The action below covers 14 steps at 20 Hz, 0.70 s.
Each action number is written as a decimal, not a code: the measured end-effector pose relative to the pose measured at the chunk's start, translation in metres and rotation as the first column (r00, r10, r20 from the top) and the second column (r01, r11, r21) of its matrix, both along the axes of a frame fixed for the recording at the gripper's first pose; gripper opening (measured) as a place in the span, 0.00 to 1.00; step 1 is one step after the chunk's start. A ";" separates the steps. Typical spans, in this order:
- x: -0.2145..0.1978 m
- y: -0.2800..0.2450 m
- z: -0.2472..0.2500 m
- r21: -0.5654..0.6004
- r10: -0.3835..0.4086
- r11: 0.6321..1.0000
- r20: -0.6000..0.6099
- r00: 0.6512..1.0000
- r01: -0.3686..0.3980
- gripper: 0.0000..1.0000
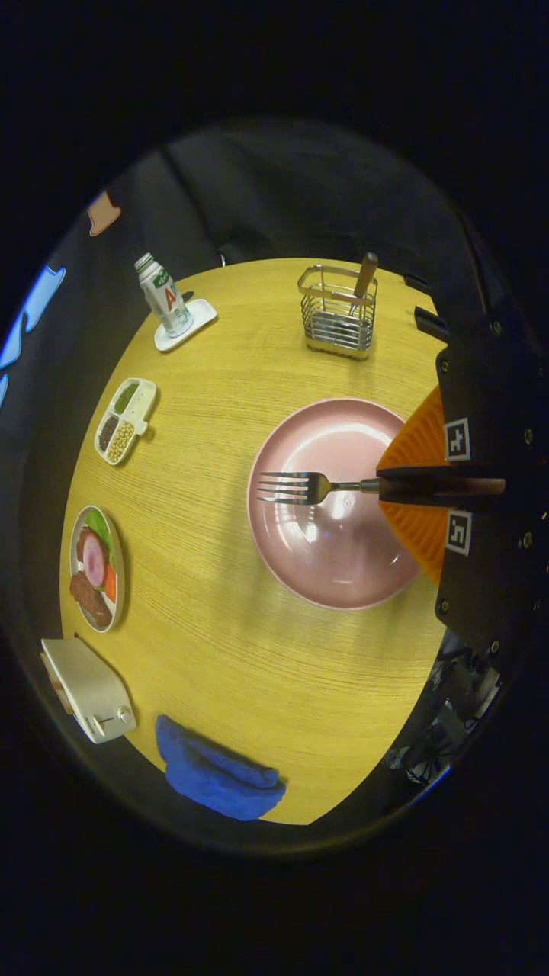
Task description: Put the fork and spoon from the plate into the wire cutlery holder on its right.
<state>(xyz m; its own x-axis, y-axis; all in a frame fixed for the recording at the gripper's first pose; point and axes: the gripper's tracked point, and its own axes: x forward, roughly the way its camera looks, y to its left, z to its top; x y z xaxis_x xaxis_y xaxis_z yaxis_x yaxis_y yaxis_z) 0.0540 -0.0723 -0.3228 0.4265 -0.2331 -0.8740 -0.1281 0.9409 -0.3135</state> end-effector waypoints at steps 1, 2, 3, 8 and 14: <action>0.000 -0.004 0.006 -0.010 -0.007 1.000 0.007 1.000 0.007 0.09; 0.002 -0.009 0.013 -0.020 -0.014 1.000 0.015 1.000 0.015 0.09; 0.002 -0.013 0.019 -0.026 -0.023 0.999 0.023 0.999 0.023 0.09; 0.002 -0.038 0.042 -0.036 -0.074 0.996 0.054 0.996 0.076 0.09; -0.002 -0.080 0.072 -0.054 -0.146 0.987 0.102 0.984 0.153 0.09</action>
